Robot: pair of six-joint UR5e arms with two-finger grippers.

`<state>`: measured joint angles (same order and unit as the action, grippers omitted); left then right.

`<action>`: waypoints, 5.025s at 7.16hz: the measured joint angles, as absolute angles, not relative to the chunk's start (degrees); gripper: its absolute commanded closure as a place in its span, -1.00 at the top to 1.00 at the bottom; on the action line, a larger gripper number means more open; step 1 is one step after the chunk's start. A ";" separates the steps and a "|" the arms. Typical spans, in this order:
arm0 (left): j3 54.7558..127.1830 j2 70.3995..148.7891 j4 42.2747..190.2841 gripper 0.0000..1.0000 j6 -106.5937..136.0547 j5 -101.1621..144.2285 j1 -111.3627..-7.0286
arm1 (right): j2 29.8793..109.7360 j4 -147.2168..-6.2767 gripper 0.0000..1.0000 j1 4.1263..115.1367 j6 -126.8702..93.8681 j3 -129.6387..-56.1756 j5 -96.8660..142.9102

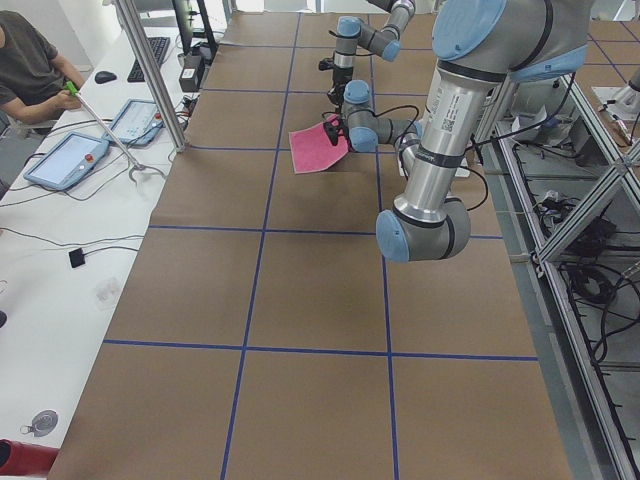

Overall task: Fold towel twice with both arms
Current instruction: 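Grasp the two near corners of the pink towel with both grippers, then lift the near edge with both grippers and fold it over toward the far edge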

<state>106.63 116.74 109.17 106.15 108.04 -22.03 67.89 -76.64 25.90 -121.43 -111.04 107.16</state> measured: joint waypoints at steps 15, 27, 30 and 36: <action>104.80 118.18 109.71 -1.00 103.81 108.18 -27.78 | 64.76 -76.48 -1.00 32.23 -123.93 -107.14 113.90; 92.95 123.82 113.10 -1.00 103.27 106.54 -31.05 | 57.86 -75.88 -1.00 35.79 -123.72 -95.57 116.72; 91.12 123.84 114.93 -1.00 103.27 106.52 -31.58 | 57.72 -75.86 -1.00 36.09 -123.58 -94.81 116.64; 89.60 124.92 115.05 -1.00 103.27 106.38 -31.78 | 57.20 -75.85 -0.84 36.41 -123.59 -93.34 116.63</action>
<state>89.60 124.92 115.05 103.27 106.38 -31.78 57.20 -75.85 36.41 -123.59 -93.34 116.63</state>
